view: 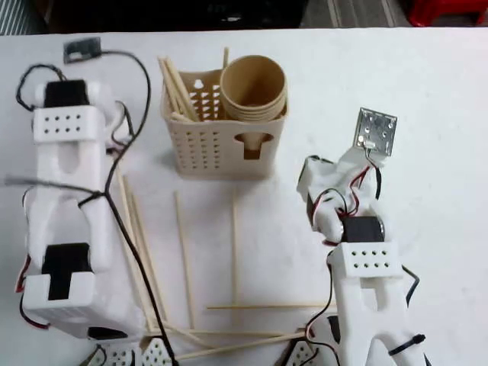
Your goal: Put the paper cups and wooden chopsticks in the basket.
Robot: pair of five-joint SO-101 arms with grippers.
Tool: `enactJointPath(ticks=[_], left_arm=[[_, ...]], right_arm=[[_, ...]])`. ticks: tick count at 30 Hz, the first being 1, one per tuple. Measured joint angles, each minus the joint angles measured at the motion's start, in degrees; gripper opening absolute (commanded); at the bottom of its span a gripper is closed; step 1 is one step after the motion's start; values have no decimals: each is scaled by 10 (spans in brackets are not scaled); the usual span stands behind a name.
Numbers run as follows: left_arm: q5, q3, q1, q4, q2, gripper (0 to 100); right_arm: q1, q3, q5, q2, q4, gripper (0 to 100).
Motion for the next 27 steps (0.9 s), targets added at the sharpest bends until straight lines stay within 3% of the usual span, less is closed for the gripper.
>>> enactJointPath(ticks=[6,19,27], left_arm=[[0,-167,49,75,0,21],[-1,-436,129,79,0,21],[-1,-540,164,-40,0,21]], right_arm=[[0,0,0,0,0,50],[0,0,0,0,0,49],[0,0,0,0,0,49]])
